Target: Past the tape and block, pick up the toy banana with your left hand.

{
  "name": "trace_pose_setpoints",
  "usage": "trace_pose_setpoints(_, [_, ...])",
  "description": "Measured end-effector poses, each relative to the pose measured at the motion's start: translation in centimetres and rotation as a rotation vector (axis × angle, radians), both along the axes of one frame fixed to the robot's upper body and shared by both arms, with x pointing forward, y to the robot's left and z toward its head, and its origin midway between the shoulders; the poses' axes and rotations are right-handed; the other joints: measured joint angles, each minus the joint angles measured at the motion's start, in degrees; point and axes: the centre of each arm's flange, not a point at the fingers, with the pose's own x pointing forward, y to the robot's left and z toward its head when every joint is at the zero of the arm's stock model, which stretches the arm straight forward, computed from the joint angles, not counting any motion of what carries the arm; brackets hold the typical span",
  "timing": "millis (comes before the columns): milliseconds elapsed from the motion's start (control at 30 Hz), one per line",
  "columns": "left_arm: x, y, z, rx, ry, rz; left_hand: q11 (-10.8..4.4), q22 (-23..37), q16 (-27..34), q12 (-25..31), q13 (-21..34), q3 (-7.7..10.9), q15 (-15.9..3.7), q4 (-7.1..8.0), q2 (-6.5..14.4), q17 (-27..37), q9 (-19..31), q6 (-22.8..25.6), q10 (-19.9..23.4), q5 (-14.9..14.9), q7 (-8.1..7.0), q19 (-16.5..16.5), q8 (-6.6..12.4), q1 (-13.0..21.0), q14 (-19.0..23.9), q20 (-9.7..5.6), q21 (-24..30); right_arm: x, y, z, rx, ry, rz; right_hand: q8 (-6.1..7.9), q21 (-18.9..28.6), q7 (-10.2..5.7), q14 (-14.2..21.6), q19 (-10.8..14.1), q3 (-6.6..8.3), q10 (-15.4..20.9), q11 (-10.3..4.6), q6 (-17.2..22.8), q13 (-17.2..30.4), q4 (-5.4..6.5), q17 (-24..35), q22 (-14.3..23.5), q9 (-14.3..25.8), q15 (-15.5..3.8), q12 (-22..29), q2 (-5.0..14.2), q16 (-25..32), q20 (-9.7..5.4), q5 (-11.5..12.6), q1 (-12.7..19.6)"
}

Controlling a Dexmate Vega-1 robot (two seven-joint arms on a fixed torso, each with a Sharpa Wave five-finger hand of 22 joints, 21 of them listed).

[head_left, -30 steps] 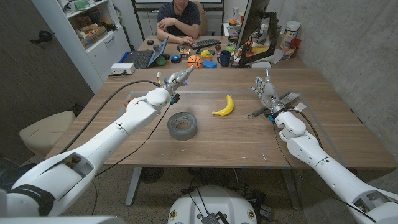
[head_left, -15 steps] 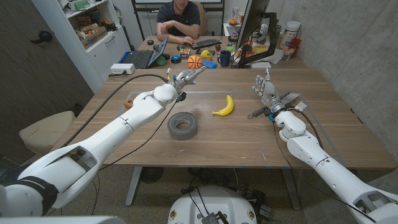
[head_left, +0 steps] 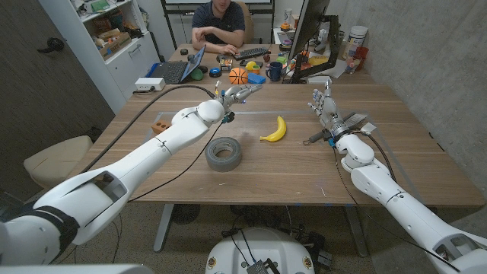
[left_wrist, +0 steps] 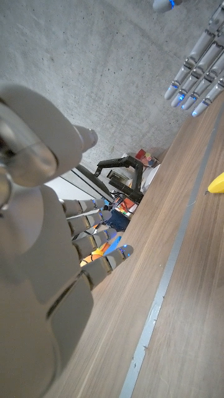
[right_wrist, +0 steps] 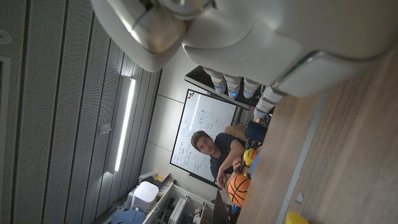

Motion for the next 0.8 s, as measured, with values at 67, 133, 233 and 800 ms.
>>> trace_pose_setpoints(67, [0.1, -0.3, 0.0, 0.012, 0.002, 0.005, -0.30, 0.00, 0.00, 0.00, 0.00, 0.04, 0.00, -0.04, 0.11, 0.00, 0.00, 0.52, 0.31, 0.00, -0.09, 0.00, 0.22, 0.11, 0.00, 0.00, 0.00, -0.1, 0.0, 0.0, -0.001, -0.003, 0.000, 0.00, 0.00, 0.00, 0.00, 0.00, 0.00, 0.00, 0.00, 0.00, 0.00, 0.00, 0.00, 0.00, 0.00, 0.00, 0.00, 0.00, 0.00, 0.00, 0.00, 0.00])
trace_pose_setpoints(133, [0.2, -0.7, 0.1, 0.024, 0.002, 0.009, -0.48, 0.00, 0.00, 0.00, 0.00, 0.23, -0.29, -0.23, 0.30, 0.00, 0.09, 0.93, 0.48, -0.08, -0.11, 0.00, 0.23, 0.30, 0.29, 0.00, 0.00, -0.2, 0.1, 0.1, -0.001, -0.007, -0.001, 0.00, 0.00, 0.00, 0.00, 0.00, 0.00, 0.00, 0.00, 0.00, 0.00, 0.00, 0.00, 0.00, 0.00, 0.00, 0.00, 0.00, 0.00, 0.00, 0.00, 0.00])
trace_pose_setpoints(233, [0.3, -0.7, 0.1, 0.040, 0.003, 0.024, -0.82, 0.00, 0.00, 0.45, 0.00, 0.23, -0.29, -0.23, 0.00, 0.00, 0.26, 1.23, 0.83, -0.21, -0.41, 0.02, 0.23, 0.60, 0.29, -0.02, 0.00, -0.3, 0.1, 0.2, -0.001, -0.011, -0.001, 0.00, 0.00, 0.00, 0.00, 0.00, 0.00, 0.00, 0.00, 0.00, 0.00, 0.00, 0.00, 0.00, 0.00, 0.00, 0.00, 0.00, 0.00, 0.00, 0.00, 0.00])
trace_pose_setpoints(800, [0.8, -4.4, 0.1, 0.157, -0.002, 0.051, -1.12, -0.01, 0.00, 0.45, 0.29, 0.40, -0.33, -0.87, 0.00, 0.00, 0.53, 2.36, 1.75, -0.42, -0.92, 0.71, 0.63, 1.51, 0.89, -0.08, 0.00, -1.1, 0.3, 1.1, -0.009, -0.047, -0.010, 0.00, 0.00, 0.00, 0.00, 0.00, -0.15, 0.00, 0.00, 0.00, 0.00, -0.16, 0.00, 0.00, 0.00, 0.00, 0.00, 0.00, 0.00, 0.00, 0.00, 0.00])
